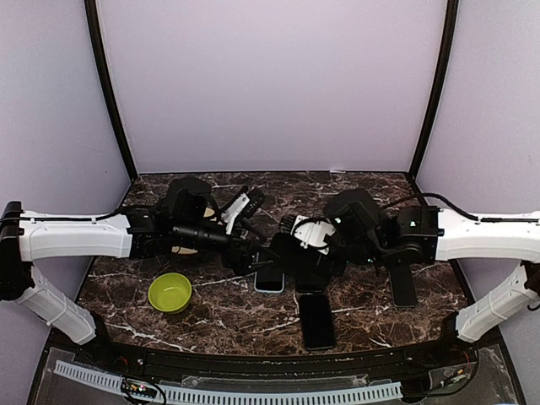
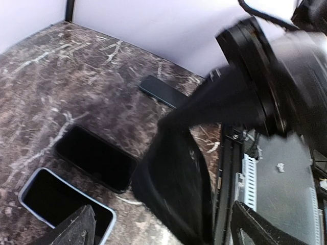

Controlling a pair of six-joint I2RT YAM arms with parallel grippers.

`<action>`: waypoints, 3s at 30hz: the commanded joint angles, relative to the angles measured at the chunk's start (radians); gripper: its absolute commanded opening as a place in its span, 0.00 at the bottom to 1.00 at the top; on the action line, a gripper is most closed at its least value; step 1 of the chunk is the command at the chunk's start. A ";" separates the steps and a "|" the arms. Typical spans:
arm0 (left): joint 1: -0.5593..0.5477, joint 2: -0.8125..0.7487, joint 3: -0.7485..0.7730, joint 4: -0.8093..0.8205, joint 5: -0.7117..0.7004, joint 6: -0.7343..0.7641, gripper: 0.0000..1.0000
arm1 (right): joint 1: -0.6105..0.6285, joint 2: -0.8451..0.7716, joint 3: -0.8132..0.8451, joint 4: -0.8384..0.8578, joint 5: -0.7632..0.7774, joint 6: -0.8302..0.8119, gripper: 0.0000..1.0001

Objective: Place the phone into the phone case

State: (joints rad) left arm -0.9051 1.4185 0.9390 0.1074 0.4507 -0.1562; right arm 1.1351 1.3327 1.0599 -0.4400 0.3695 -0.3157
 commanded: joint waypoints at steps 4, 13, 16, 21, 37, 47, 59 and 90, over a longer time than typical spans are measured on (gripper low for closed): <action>0.007 0.009 0.003 -0.003 0.209 -0.058 0.70 | 0.215 0.096 0.120 0.028 0.289 -0.149 0.00; 0.007 -0.011 -0.034 -0.024 0.263 -0.014 0.00 | 0.226 0.006 0.093 0.189 0.291 -0.134 0.06; 0.007 -0.101 -0.096 0.146 0.116 -0.038 0.00 | 0.148 -0.076 0.011 0.246 0.142 0.084 0.79; 0.005 -0.245 -0.347 0.710 -0.082 -0.171 0.00 | -0.003 -0.274 -0.279 0.635 -0.232 0.455 0.98; -0.073 -0.095 -0.410 1.193 -0.068 -0.326 0.00 | -0.047 -0.163 -0.387 1.264 -0.526 0.726 0.58; -0.081 -0.185 -0.303 0.530 -0.006 -0.011 0.74 | -0.131 -0.147 -0.052 0.352 -0.845 0.467 0.00; -0.041 -0.377 -0.418 0.099 -0.250 -0.109 0.83 | -0.128 0.225 -0.091 0.300 -1.134 0.748 0.00; -0.096 -0.064 -0.382 -0.019 -0.123 -0.035 0.59 | -0.506 0.113 -0.164 -0.461 -0.072 0.972 0.98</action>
State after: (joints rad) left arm -0.9878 1.3598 0.5671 0.0738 0.3038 -0.2398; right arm 0.7559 1.5036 1.0599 -0.7750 0.1440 0.5510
